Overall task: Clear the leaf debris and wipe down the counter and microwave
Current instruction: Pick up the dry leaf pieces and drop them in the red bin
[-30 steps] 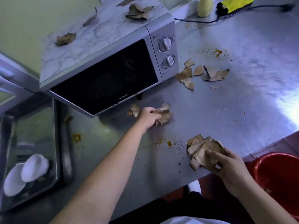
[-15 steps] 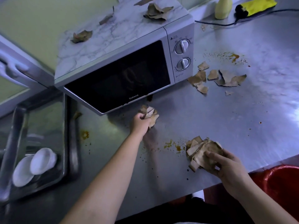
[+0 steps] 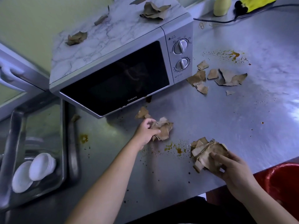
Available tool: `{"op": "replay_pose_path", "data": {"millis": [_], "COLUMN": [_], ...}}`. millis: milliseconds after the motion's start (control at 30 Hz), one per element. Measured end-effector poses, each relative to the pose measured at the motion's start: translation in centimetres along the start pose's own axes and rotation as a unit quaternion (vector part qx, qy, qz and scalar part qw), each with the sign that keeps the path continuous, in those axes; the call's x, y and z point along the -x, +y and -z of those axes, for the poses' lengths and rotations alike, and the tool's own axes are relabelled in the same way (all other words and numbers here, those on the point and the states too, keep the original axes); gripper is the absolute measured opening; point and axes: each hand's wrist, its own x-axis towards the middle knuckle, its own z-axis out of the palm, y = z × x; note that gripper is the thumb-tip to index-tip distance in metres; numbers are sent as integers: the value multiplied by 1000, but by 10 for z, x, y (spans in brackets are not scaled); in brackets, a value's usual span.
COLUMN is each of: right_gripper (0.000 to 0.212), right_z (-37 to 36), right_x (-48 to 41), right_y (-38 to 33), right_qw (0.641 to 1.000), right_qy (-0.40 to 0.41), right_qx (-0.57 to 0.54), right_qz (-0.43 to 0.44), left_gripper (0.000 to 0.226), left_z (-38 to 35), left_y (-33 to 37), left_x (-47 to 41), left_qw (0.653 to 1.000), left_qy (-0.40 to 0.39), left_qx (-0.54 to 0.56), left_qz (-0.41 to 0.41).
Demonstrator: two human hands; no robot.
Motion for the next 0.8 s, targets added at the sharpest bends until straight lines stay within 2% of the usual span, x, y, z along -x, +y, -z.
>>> {"op": "replay_pose_path", "data": {"millis": [233,433,600,800], "right_gripper": [17,17,16,16], "right_z": [-3,8,18,20], "right_x": [2,8,15,21], "right_y": [-1,-1,-2,-6], "right_qw": [1000,1000,1000,999], "right_qy": [8,9,13,13], "right_qx": [-3,-5,-13,-25], "right_qz": [-1,7,13,18], "left_gripper": [57,78,43,20], "left_z": [31,35,23,12], "left_y": [13,24,24,24], "left_x": [-25,-50,-53,-40], "left_qw": [993,989,983,968], "left_qy": [112,116,111,125], "left_qx": [35,-68,-128,-213], "left_qz": [14,63,69,35]}}
